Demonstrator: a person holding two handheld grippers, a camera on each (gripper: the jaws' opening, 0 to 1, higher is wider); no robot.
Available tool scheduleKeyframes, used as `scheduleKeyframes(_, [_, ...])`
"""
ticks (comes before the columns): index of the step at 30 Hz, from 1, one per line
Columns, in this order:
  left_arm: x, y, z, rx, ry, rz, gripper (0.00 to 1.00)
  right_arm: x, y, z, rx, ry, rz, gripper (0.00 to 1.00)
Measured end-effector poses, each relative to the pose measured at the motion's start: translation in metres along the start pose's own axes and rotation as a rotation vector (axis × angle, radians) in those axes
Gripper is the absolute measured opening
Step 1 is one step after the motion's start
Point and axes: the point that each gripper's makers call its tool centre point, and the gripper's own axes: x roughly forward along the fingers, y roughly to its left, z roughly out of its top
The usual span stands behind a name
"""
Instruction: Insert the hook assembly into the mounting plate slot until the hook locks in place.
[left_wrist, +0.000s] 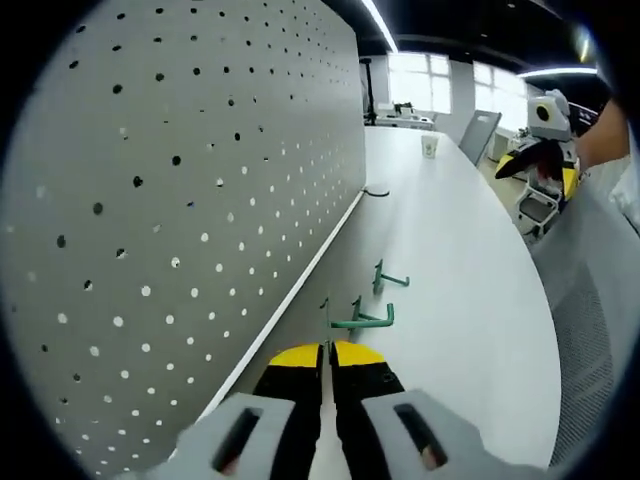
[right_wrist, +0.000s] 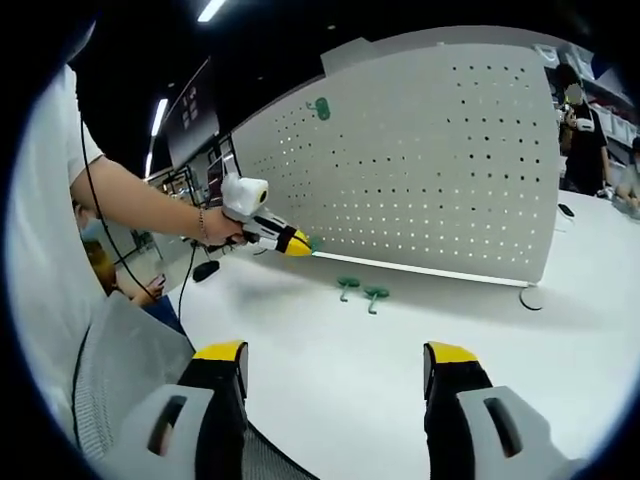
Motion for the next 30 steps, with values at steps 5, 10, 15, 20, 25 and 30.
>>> scheduleKeyframes(5, [-0.007,-0.002,0.009,-0.018,-0.034,0.014,0.02,0.0,0.001,0.002,-0.001,-0.009,0.003,0.69])
scheduleKeyframes(10, [-0.014,-0.004,0.016,-0.018,-0.074,0.031,0.02,-0.001,0.002,0.004,-0.001,-0.021,0.005,0.69])
scheduleKeyframes(15, [-0.019,-0.004,0.02,-0.03,-0.101,0.05,0.02,-0.001,0.004,0.006,-0.005,-0.026,0.012,0.69])
scheduleKeyframes(20, [-0.027,-0.01,0.025,-0.04,-0.129,0.062,0.02,-0.001,0.007,0.007,-0.01,-0.032,0.018,0.69])
scheduleKeyframes(25, [-0.034,-0.013,0.029,-0.062,-0.158,0.078,0.02,-0.001,0.009,0.011,-0.014,-0.043,0.023,0.69])
scheduleKeyframes(30, [-0.043,-0.019,0.035,-0.079,-0.199,0.092,0.02,-0.001,0.012,0.015,-0.017,-0.055,0.028,0.69])
